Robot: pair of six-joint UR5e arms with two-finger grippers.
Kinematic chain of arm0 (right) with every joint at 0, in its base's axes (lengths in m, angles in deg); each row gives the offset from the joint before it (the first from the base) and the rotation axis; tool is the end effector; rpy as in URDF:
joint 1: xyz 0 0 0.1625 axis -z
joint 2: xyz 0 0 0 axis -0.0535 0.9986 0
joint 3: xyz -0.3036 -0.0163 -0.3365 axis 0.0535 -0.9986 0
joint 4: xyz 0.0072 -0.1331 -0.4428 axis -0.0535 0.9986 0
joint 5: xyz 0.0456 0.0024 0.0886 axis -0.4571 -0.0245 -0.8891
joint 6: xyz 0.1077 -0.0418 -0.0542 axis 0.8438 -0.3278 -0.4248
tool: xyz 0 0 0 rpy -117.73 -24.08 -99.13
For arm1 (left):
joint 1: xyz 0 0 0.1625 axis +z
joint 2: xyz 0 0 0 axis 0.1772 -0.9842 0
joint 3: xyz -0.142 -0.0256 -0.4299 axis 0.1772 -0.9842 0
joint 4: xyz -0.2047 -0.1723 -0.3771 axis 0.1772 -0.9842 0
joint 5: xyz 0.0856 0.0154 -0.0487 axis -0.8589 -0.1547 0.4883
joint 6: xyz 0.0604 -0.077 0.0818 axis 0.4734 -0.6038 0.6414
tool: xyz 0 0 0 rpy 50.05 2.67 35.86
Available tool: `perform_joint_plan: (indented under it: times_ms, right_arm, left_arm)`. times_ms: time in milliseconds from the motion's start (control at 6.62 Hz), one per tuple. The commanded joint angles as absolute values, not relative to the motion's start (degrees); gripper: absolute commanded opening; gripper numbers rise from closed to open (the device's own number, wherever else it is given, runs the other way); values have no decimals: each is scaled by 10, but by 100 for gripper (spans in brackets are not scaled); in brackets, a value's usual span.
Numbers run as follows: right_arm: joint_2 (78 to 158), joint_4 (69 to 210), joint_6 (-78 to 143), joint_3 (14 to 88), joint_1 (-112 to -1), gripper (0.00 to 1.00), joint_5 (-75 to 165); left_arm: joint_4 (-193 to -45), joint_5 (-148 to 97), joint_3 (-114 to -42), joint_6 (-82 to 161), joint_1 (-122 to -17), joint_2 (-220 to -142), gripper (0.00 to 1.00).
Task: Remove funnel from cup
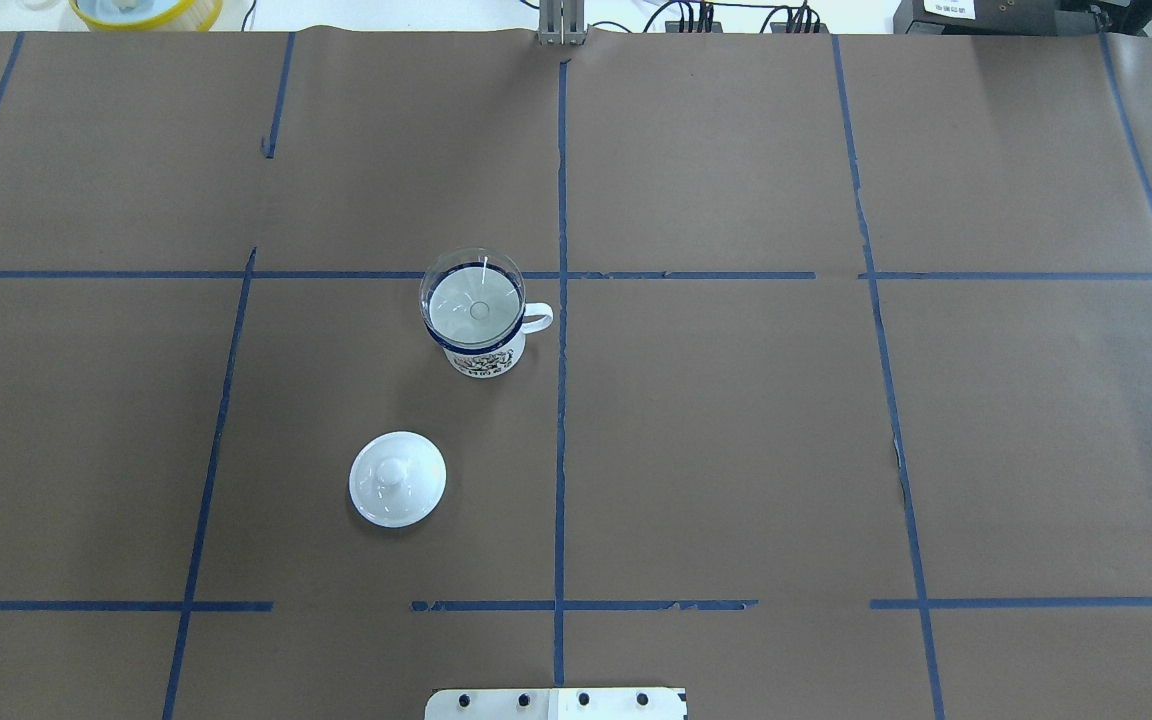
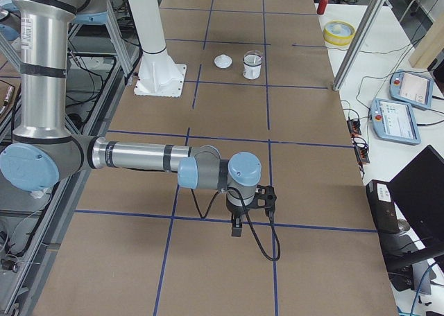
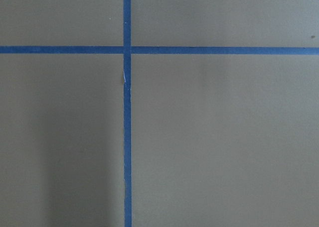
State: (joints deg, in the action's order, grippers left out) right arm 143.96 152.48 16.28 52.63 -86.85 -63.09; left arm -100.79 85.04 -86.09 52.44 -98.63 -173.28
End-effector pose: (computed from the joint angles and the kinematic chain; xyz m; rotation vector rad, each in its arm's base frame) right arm 0.0485 -0.4928 0.7215 -0.0203 -0.7193 0.0110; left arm -0.0298 -0.6406 0.4811 0.4694 0.7354 0.1905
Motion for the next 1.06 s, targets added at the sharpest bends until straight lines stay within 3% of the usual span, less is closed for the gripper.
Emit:
perform_joint_plan:
  times_ms: [0,453,906]
  right_arm:
    - [1440,1525,163,526,-868,100,-631]
    - [1440,1525,163,526,-868,100,-631]
    - [1440,1525,163,526,-868,100,-631]
  left_arm:
    - [-1116,850,-878,283,-929,-1760,100]
    - [-1091,756,-886,19,-701,-1892,100]
    - [-896,702,-848,-155,-587,-2070,100]
